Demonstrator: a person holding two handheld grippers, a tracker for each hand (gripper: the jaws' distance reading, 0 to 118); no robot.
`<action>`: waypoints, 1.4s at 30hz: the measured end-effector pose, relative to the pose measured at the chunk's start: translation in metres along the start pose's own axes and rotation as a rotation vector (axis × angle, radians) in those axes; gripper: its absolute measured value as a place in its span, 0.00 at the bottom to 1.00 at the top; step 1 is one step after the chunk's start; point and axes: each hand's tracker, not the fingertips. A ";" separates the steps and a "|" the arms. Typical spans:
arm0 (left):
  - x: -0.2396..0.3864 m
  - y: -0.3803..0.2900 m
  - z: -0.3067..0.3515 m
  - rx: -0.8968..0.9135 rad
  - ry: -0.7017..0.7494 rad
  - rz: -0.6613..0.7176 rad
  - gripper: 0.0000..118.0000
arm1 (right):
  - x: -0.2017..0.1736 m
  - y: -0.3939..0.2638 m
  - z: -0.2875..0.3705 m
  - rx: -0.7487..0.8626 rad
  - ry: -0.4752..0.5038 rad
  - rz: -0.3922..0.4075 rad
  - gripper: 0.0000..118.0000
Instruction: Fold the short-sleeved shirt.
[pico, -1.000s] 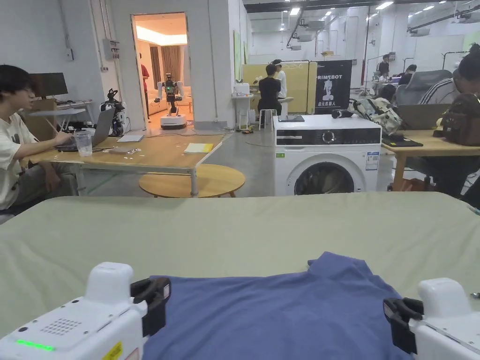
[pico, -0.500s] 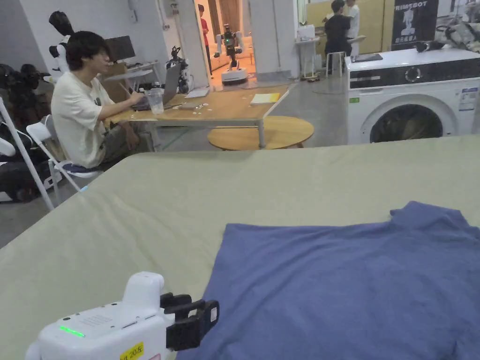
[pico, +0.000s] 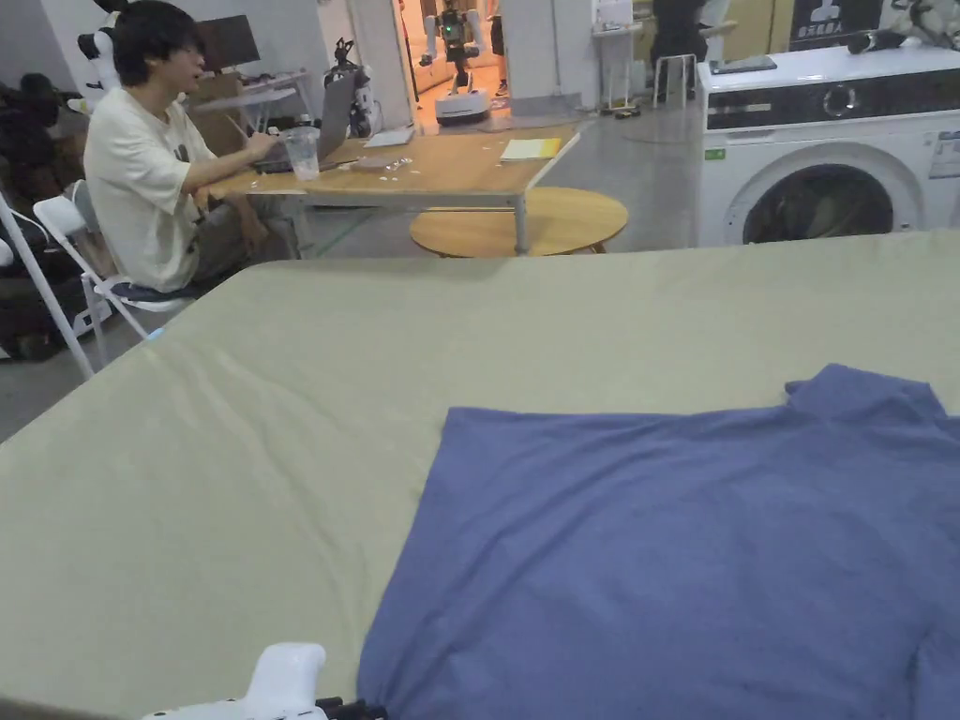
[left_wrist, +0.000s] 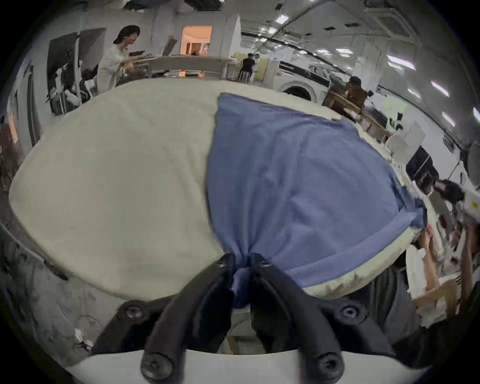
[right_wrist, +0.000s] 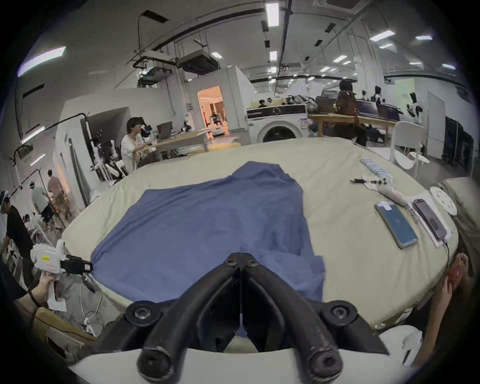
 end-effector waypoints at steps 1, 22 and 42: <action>0.008 -0.002 -0.003 -0.014 0.046 -0.052 0.04 | 0.007 -0.003 0.004 -0.002 -0.018 -0.005 0.00; 0.018 0.002 0.013 -0.012 0.041 0.000 0.04 | 0.069 -0.068 -0.021 -0.256 -0.089 -0.049 0.02; 0.031 0.230 -0.113 0.095 0.077 0.009 0.04 | 0.076 0.099 -0.224 -0.223 -0.191 -0.002 0.05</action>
